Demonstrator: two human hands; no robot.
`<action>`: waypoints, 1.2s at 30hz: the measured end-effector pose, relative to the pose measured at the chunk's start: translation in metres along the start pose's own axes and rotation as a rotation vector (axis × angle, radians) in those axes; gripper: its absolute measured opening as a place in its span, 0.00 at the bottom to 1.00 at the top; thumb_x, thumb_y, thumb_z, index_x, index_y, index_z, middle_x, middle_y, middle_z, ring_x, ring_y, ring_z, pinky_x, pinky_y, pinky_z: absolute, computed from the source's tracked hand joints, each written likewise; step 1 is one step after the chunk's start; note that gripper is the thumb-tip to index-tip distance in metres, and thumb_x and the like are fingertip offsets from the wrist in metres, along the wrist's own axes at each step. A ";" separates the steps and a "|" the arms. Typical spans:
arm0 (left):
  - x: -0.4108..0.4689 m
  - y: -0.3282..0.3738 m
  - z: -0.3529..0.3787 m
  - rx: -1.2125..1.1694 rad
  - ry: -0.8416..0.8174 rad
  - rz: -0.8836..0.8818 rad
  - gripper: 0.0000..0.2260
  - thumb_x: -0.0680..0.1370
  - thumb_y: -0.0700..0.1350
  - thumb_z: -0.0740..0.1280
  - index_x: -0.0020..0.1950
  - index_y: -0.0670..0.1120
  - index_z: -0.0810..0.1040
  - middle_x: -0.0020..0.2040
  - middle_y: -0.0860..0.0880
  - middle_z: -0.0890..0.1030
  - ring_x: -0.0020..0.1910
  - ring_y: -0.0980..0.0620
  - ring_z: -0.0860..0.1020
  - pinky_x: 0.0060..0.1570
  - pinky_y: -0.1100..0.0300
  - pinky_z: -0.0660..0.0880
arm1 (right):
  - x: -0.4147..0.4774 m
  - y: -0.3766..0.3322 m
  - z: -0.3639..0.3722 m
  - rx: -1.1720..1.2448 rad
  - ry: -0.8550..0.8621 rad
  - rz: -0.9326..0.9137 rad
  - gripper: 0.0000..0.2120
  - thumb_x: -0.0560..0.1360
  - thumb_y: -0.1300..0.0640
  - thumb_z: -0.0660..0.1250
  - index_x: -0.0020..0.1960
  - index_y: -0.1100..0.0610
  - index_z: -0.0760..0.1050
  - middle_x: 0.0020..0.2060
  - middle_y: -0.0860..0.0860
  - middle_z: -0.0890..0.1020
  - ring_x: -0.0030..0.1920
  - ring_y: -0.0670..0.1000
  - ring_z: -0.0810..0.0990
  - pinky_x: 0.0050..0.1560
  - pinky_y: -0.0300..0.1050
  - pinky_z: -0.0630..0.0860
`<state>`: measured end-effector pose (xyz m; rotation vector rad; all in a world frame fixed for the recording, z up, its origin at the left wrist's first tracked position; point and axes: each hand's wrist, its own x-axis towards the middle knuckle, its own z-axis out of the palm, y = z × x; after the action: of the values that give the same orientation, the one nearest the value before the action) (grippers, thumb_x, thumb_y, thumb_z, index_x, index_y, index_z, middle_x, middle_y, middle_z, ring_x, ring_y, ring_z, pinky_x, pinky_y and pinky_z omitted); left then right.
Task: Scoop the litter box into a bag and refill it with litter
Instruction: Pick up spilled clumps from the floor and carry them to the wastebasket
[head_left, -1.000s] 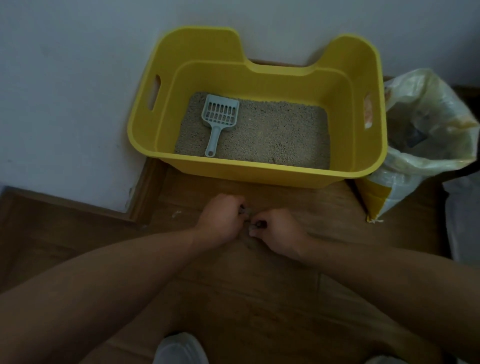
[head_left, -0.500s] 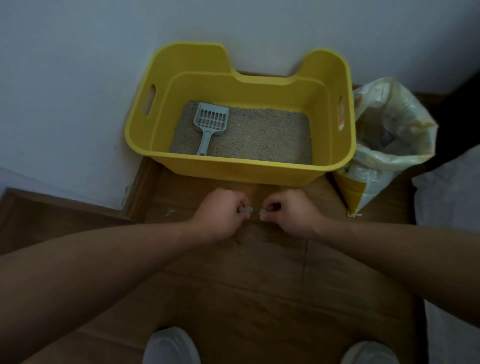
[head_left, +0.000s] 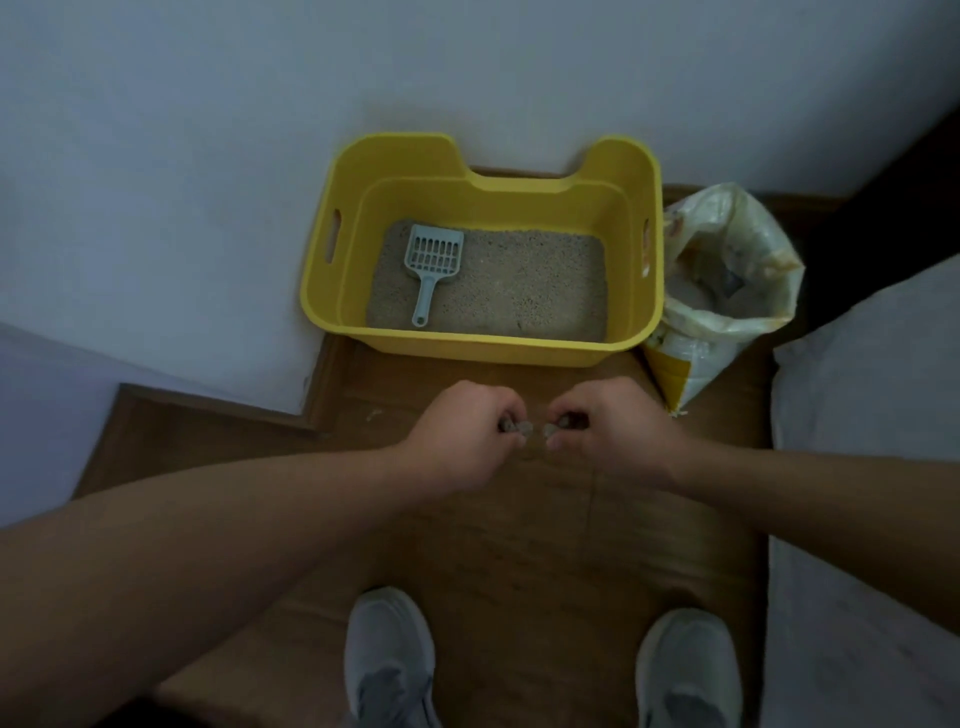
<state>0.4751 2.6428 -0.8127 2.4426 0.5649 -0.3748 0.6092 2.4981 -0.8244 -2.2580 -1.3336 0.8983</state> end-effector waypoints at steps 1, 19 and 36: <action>-0.003 0.008 -0.008 0.008 0.001 0.000 0.08 0.75 0.49 0.72 0.53 0.53 0.81 0.47 0.54 0.83 0.46 0.55 0.80 0.47 0.55 0.79 | -0.004 -0.008 -0.009 -0.015 -0.002 -0.021 0.10 0.71 0.50 0.74 0.52 0.51 0.83 0.43 0.46 0.82 0.43 0.46 0.78 0.47 0.48 0.77; -0.102 0.178 -0.222 -0.064 0.168 -0.139 0.08 0.76 0.48 0.72 0.54 0.51 0.82 0.47 0.52 0.84 0.45 0.54 0.80 0.46 0.56 0.79 | -0.135 -0.142 -0.235 0.234 0.281 0.149 0.02 0.73 0.53 0.74 0.43 0.48 0.81 0.36 0.42 0.80 0.40 0.42 0.78 0.42 0.39 0.75; -0.217 0.330 -0.429 -0.315 0.295 -0.051 0.05 0.74 0.45 0.74 0.50 0.50 0.83 0.43 0.57 0.83 0.43 0.60 0.80 0.47 0.58 0.79 | -0.245 -0.311 -0.437 0.327 0.375 0.053 0.03 0.72 0.55 0.76 0.45 0.49 0.83 0.38 0.42 0.82 0.41 0.44 0.80 0.45 0.47 0.80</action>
<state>0.5003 2.5967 -0.2320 2.1917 0.7498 0.0568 0.6233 2.4381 -0.2384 -2.0815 -0.8946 0.6141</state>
